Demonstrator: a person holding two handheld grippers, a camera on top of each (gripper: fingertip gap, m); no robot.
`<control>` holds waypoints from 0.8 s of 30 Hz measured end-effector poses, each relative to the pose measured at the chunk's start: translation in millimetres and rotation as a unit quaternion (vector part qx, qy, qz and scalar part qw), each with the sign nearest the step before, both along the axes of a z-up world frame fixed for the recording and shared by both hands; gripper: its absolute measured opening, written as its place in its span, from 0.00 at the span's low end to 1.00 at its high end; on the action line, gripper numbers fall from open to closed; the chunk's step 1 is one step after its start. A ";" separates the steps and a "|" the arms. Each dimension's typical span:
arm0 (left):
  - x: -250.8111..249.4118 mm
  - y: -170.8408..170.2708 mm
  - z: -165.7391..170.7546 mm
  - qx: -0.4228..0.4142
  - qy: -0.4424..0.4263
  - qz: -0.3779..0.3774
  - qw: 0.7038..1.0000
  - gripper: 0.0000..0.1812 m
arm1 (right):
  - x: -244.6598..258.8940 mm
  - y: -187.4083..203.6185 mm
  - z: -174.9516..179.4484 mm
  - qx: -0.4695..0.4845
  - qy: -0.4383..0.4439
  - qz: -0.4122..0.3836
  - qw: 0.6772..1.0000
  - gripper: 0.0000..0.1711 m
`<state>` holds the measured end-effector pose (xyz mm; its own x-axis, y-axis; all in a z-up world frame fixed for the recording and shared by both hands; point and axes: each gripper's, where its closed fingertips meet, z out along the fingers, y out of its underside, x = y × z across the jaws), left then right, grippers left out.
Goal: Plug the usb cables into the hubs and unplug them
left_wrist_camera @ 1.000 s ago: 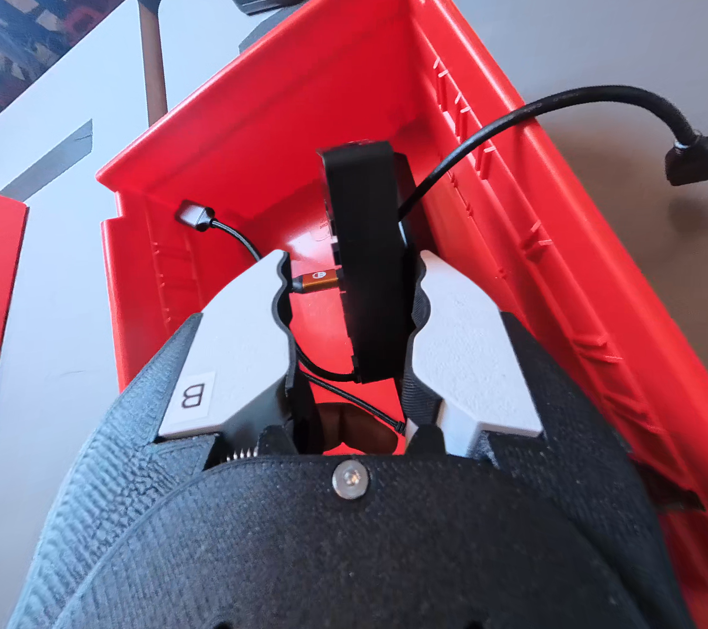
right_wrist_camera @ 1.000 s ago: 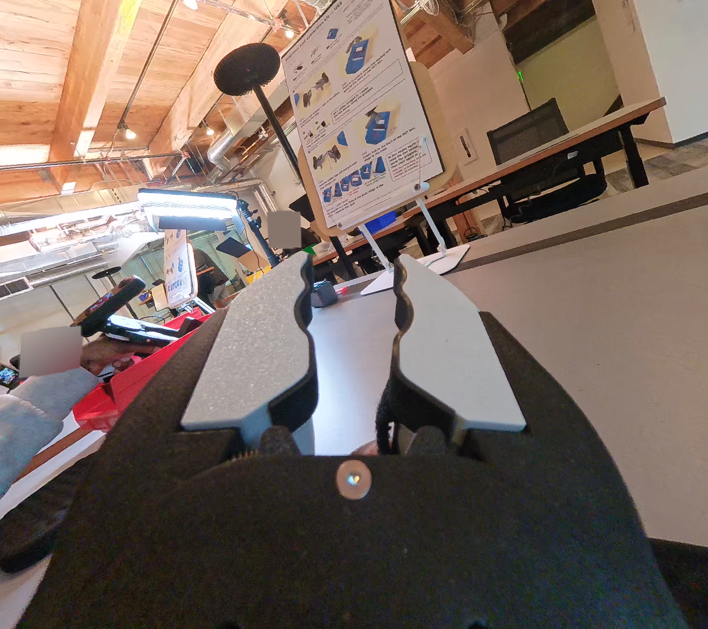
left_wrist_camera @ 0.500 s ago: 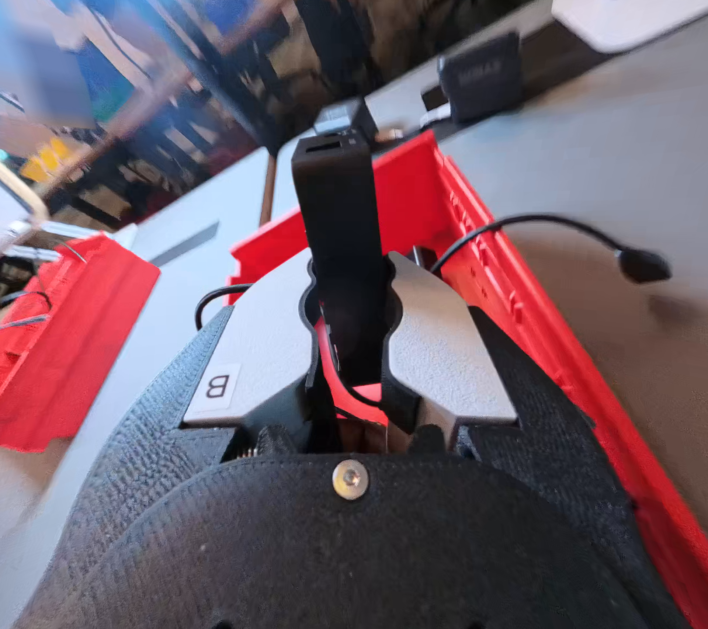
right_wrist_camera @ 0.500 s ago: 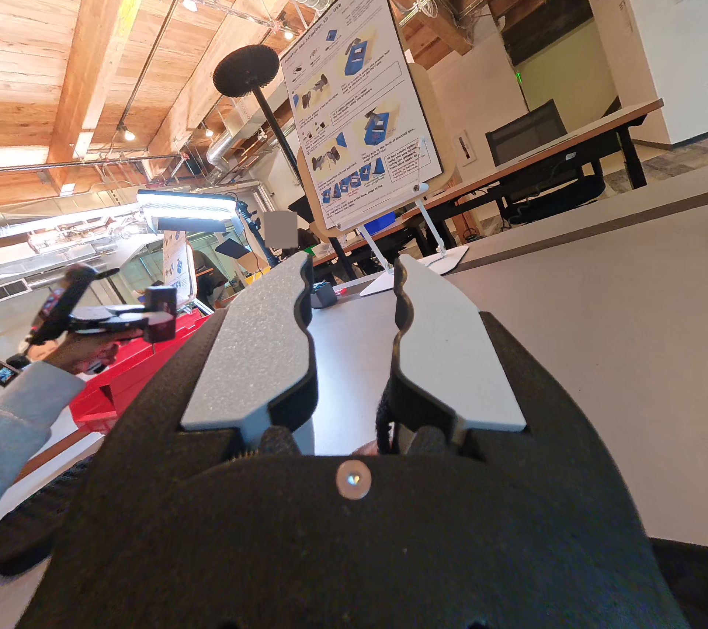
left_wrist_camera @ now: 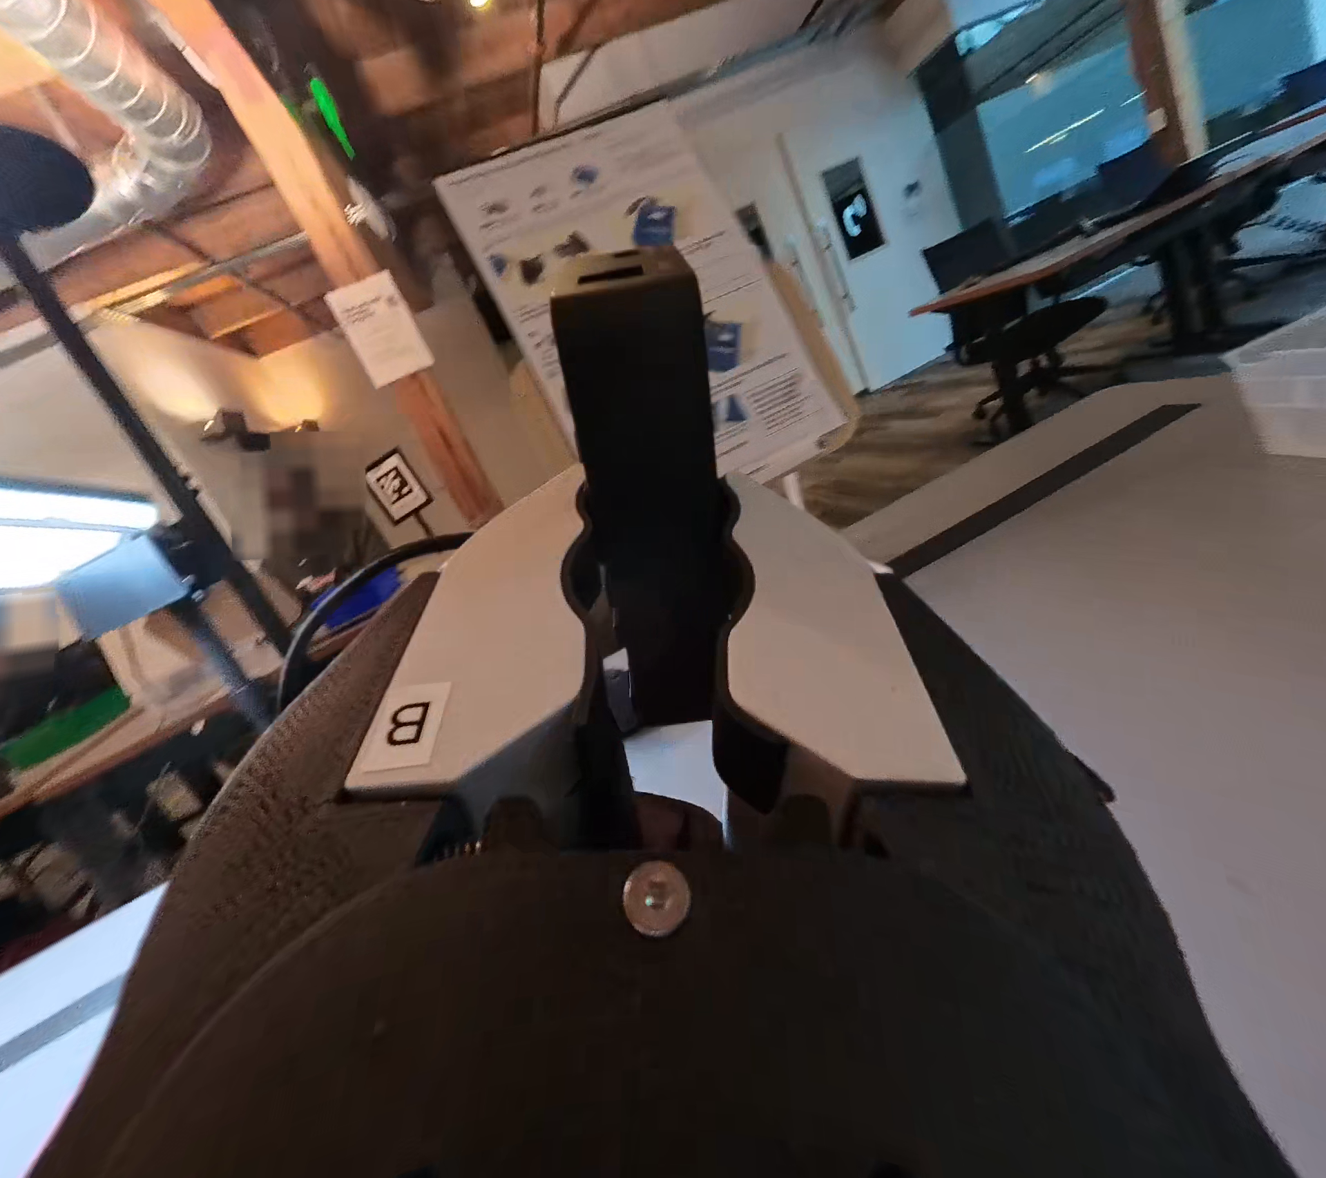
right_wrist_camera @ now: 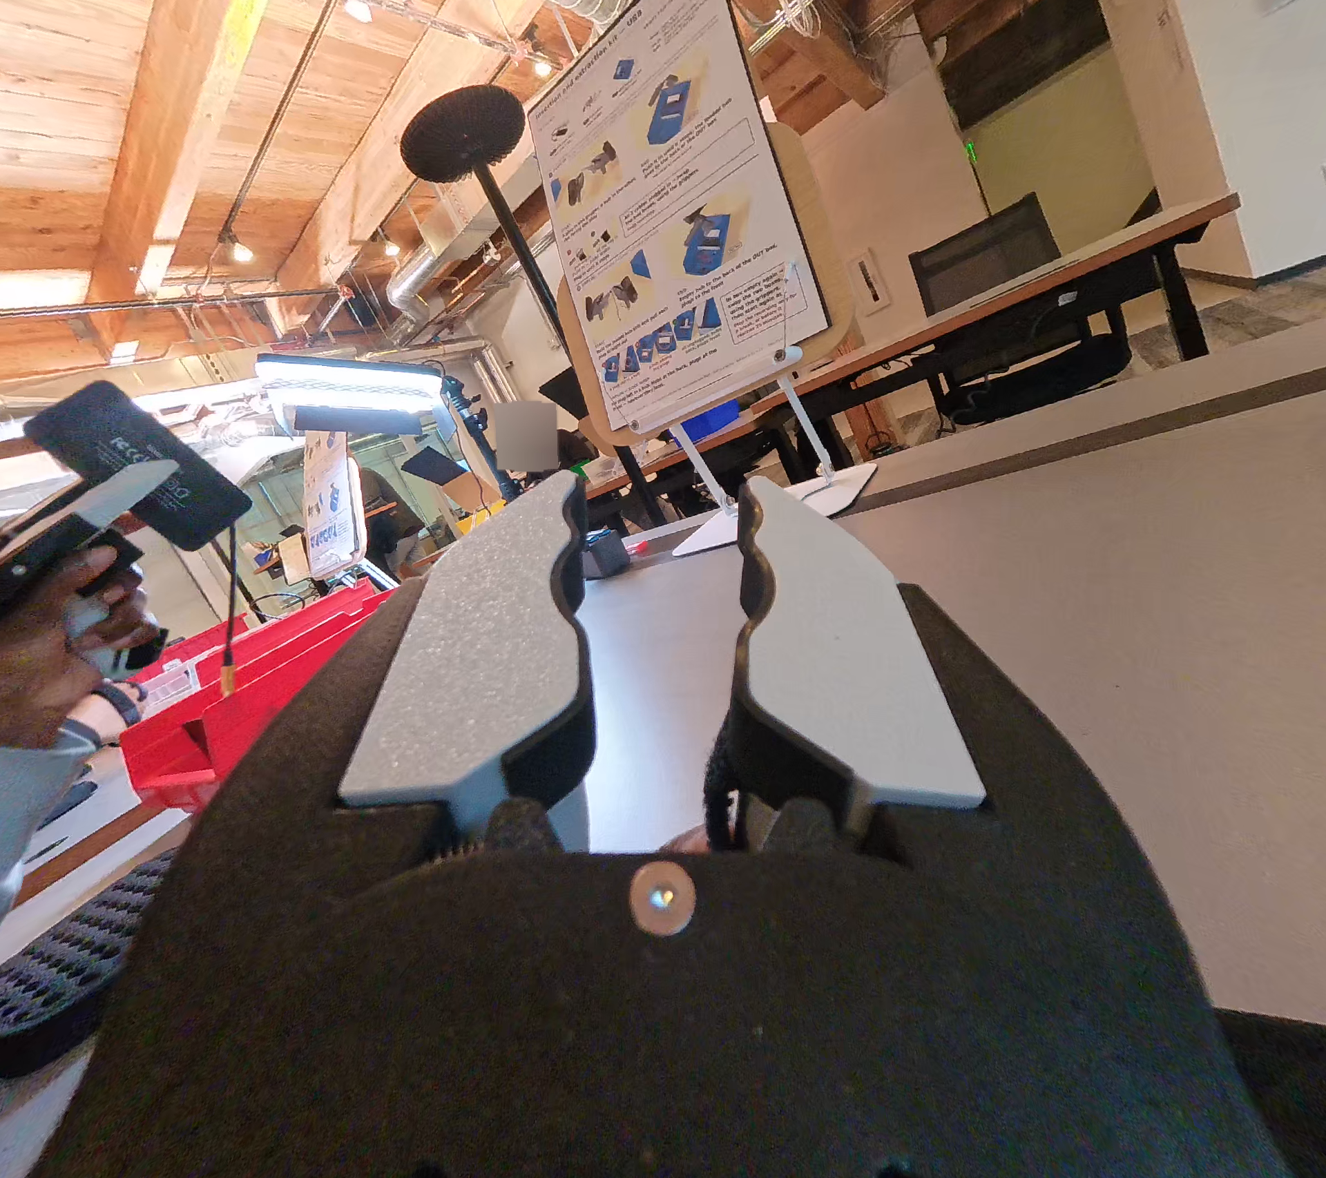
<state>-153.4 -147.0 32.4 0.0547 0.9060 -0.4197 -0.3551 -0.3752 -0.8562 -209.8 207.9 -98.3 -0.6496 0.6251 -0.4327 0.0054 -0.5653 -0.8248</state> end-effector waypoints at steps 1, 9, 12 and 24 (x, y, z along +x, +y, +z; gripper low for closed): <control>3.0 17.4 -5.6 -0.010 0.006 -0.009 1.000 0.17 | 0.2 -0.3 0.1 0.001 0.001 0.000 1.000 0.24; 19.0 119.8 -77.8 -0.193 0.065 0.034 0.978 0.16 | 11.7 -13.8 4.1 0.043 0.038 0.016 0.998 0.27; 16.2 132.7 -102.3 -0.258 0.077 0.064 0.961 0.16 | 35.1 -39.0 7.4 0.112 0.089 0.033 0.989 0.34; 15.4 145.5 -134.8 -0.345 0.087 0.086 0.931 0.16 | 113.2 -175.6 9.0 0.298 0.206 0.174 0.916 0.45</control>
<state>-138.0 -1.5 -102.4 -0.1897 0.4067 -0.8937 -0.3489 -0.8787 -0.3258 -96.6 32.3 -89.3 -0.8859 0.3941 0.2445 -0.2817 -0.0384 -0.9587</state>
